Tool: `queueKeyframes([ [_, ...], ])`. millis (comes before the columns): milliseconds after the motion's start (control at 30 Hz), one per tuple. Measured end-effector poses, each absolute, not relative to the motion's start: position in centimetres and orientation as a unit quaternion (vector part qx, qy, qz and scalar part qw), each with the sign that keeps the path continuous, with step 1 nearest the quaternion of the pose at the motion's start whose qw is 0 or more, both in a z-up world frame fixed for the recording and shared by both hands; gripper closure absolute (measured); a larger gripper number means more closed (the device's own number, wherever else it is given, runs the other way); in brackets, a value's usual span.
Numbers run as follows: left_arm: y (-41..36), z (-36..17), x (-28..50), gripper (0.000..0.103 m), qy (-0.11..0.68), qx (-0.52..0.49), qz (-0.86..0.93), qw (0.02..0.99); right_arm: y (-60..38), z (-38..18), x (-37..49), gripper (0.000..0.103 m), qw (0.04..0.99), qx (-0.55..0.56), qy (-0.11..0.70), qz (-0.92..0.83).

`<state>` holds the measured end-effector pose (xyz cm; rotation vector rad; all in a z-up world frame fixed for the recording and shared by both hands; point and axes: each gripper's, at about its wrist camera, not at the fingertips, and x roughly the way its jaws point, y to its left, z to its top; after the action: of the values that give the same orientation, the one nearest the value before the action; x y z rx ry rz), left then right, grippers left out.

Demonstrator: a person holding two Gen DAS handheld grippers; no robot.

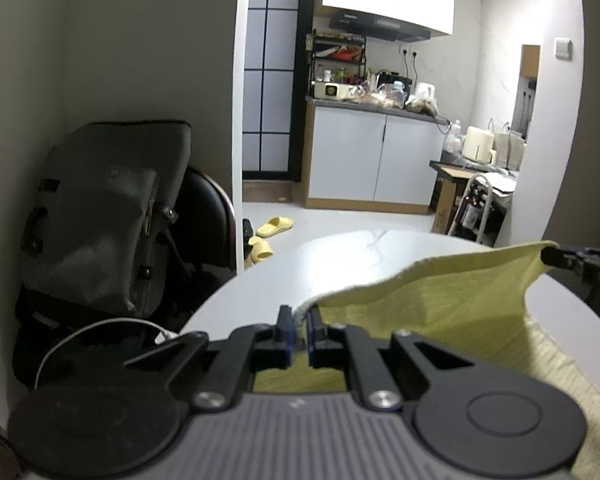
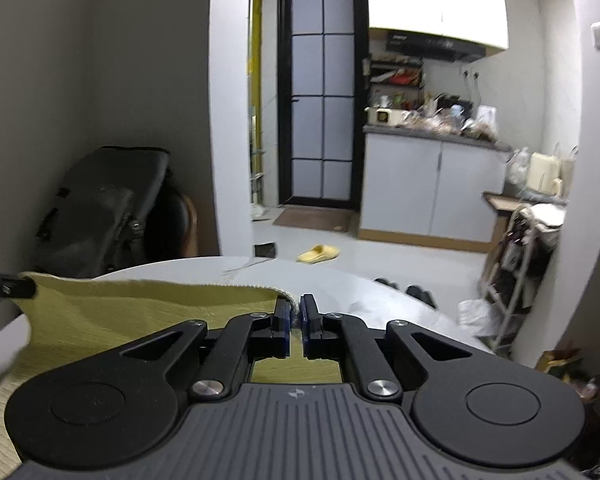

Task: Fold towel
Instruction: 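Lower the towel onto the table and open both grippers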

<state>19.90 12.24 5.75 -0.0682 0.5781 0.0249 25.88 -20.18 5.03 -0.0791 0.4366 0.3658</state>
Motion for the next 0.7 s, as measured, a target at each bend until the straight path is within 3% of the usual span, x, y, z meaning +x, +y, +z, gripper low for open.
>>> queueKeyframes([
  [467,12.6,5.2,22.3,0.090,0.297,-0.009,0.029,0.954,-20.3,3.5,28.0,0.094,0.968,-0.050,0.215,0.120],
  [700,12.5,5.5,22.6,0.076,0.292,-0.004,0.049,0.955,-21.2,3.4,28.3,0.064,0.972,-0.038,0.212,0.094],
])
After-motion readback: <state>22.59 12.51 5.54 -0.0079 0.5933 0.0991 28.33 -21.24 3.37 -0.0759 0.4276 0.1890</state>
